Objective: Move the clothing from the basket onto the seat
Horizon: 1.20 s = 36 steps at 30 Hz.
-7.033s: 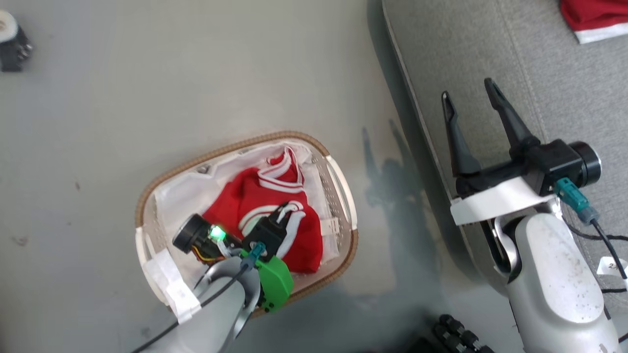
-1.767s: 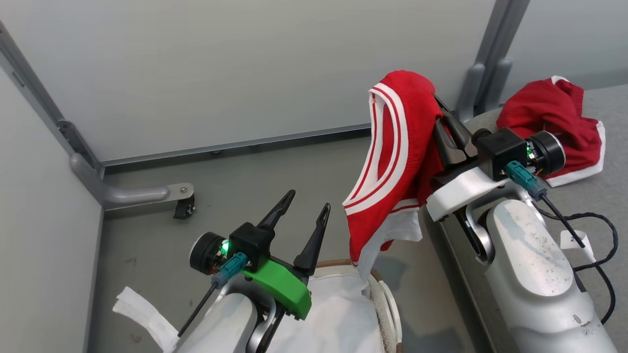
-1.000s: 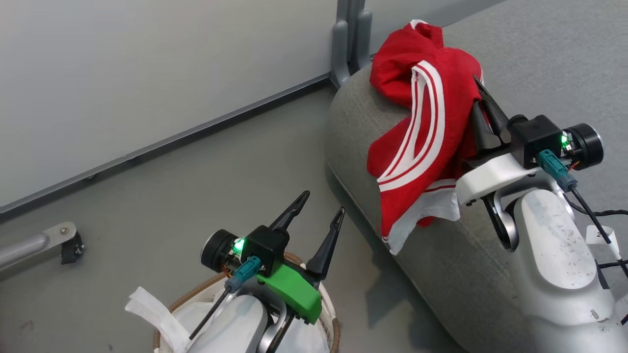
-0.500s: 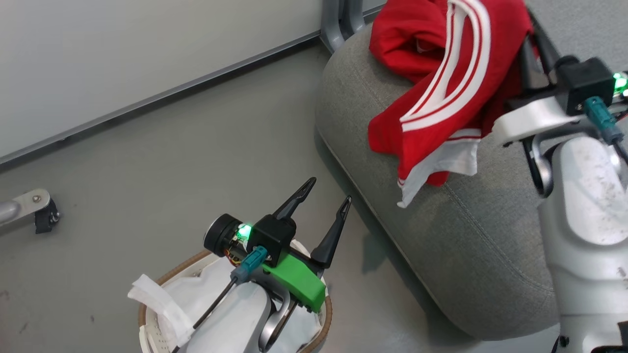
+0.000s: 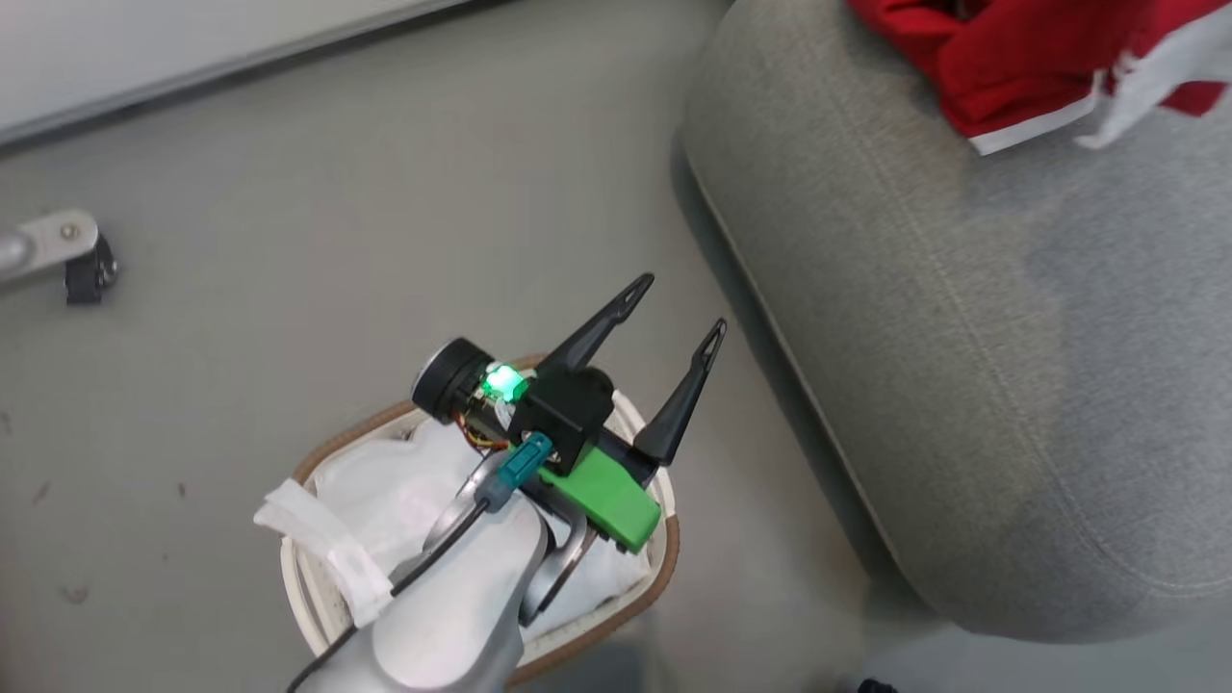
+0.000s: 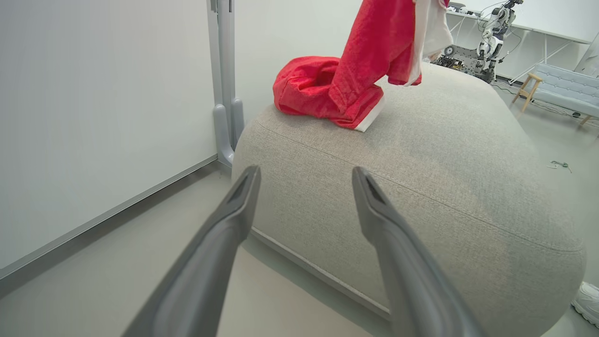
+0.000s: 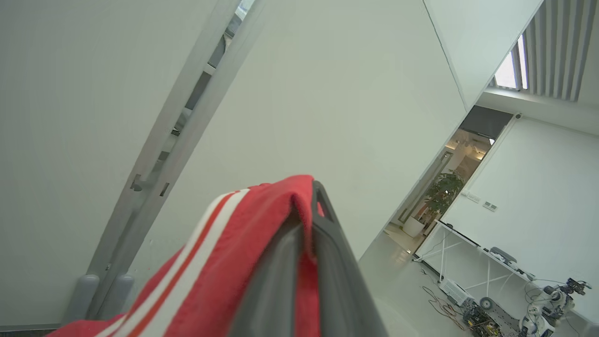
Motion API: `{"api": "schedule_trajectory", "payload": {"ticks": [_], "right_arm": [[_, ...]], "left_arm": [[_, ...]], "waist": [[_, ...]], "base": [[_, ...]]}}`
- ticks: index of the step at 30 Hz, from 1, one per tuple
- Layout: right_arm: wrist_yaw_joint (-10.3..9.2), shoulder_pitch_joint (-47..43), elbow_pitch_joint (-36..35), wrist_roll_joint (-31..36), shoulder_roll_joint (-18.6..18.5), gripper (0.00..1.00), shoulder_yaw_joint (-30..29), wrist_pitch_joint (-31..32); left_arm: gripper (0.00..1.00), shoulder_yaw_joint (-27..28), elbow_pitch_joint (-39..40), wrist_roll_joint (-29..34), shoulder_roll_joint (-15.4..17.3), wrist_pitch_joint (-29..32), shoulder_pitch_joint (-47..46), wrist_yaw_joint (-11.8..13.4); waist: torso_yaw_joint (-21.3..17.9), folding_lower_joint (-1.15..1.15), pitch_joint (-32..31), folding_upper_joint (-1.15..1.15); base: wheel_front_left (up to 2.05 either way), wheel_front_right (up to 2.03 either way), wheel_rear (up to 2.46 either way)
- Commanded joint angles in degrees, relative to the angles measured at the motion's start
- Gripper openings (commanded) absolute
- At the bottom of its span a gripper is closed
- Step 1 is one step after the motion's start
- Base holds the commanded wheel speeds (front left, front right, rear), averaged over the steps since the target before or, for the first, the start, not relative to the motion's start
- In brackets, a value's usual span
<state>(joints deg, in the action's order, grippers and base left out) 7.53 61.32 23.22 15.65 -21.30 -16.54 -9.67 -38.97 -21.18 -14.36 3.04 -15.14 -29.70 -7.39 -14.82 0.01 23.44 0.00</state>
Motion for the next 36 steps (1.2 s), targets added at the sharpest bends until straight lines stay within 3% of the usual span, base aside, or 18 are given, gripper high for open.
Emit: {"api": "schedule_trajectory", "payload": {"ticks": [1, 8, 17, 22, 23, 24, 25, 26, 36], "right_arm": [[-0.08, 1.2, 0.9, 0.2, -1.0, 0.00, -1.3, 0.6], [-0.08, 2.9, 7.9, 3.7, -1.1, 0.00, -7.3, -0.8], [-0.08, 1.4, 16.8, 9.8, 4.6, 0.00, -12.9, -5.0], [-0.08, 0.7, 18.4, 11.9, 6.4, 0.00, -14.4, -5.5], [-0.08, 0.3, 17.8, 12.0, 6.8, 0.14, -14.2, -5.5], [-0.08, -0.4, 17.2, 12.0, 7.1, 0.47, -13.8, -5.5], [-0.08, -0.9, 16.8, 11.9, 7.3, 0.95, -13.4, -5.5], [-0.08, -1.3, 15.9, 11.6, 7.3, 1.00, -12.9, -5.6], [-0.08, -9.3, 10.9, 7.5, 7.5, 1.00, -6.5, -5.6]], "left_arm": [[1.00, -0.2, 0.2, 0.6, 0.6, 0.0, -1.9, -0.1], [1.00, -0.6, 0.4, 2.0, 1.3, 0.0, -4.8, -0.1], [1.00, -0.4, 0.8, 3.0, 2.1, 0.0, -6.1, 0.3], [1.00, -0.3, 0.6, 3.0, 2.2, 0.0, -6.3, 0.4], [1.00, -0.3, 0.5, 3.0, 2.2, 0.0, -6.3, 0.4], [1.00, -0.2, 0.5, 2.8, 2.2, 0.0, -6.2, 0.4], [1.00, -0.2, 0.4, 2.7, 2.2, 0.0, -6.1, 0.4], [1.00, -0.3, 0.4, 2.6, 2.2, 0.0, -5.9, 0.4], [1.00, 0.8, 1.0, 1.2, 1.4, 0.0, -2.9, 0.2]], "waist": [[4.5, -0.01, 7.0, 0.00], [6.6, -0.01, 13.2, 0.00], [6.2, -0.01, 17.7, 0.00], [5.6, -0.01, 18.0, 0.00], [5.4, -0.01, 17.9, 0.00], [5.2, -0.01, 17.7, 0.00], [5.1, -0.01, 17.4, 0.00], [4.9, -0.01, 17.1, 0.00], [4.2, -0.01, 10.5, 0.00]], "base": [[0.00, 0.00, 0.00], [0.00, 0.00, 0.00], [0.00, 0.00, 0.00], [0.00, 0.00, 0.00], [0.00, 0.00, 0.00], [0.00, 0.00, 0.00], [0.00, 0.00, 0.00], [0.00, 0.00, 0.00], [0.00, 0.00, 0.00]]}}
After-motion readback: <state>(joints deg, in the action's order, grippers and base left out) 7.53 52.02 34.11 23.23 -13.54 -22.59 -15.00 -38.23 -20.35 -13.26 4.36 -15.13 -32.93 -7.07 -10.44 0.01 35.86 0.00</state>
